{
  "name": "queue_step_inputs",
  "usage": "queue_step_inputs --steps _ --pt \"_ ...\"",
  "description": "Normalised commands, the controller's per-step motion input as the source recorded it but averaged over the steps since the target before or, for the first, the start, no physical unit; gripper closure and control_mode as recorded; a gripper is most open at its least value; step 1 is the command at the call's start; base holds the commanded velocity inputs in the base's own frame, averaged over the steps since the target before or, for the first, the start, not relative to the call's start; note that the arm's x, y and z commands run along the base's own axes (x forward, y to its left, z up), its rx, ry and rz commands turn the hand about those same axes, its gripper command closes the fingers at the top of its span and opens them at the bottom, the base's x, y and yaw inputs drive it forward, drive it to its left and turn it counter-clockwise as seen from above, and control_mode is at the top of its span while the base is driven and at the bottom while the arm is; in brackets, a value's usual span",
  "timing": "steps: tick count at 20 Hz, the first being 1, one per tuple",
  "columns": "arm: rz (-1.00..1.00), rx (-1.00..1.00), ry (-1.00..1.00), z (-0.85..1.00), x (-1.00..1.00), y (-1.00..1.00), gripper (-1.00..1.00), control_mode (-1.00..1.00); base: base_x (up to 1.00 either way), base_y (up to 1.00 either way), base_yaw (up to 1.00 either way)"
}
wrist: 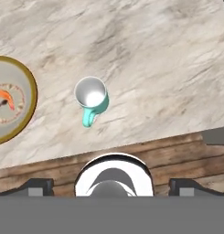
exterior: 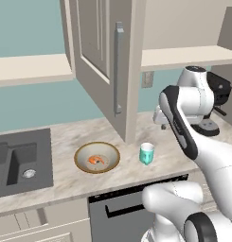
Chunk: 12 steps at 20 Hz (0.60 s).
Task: Move the mug from next to the sink to the open cabinet. Then, move the bowl with the shrimp to the fridge to clear the area for faucet cleaning.
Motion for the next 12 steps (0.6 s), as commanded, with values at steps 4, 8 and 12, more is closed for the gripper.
queue_step_inputs --steps 4,8,12 --pt "-0.22 -0.01 -0.01 -0.98 -0.01 0.31 -1.00 -1.00 0.00 0.00 0.00" --pt "-0.25 0.00 -0.01 -0.91 -0.03 0.05 -1.00 -1.00 0.00 0.00 0.00" --pt "-0.20 0.00 -0.10 -0.66 0.04 0.00 -1.00 -1.00 0.00 0.00 0.00"
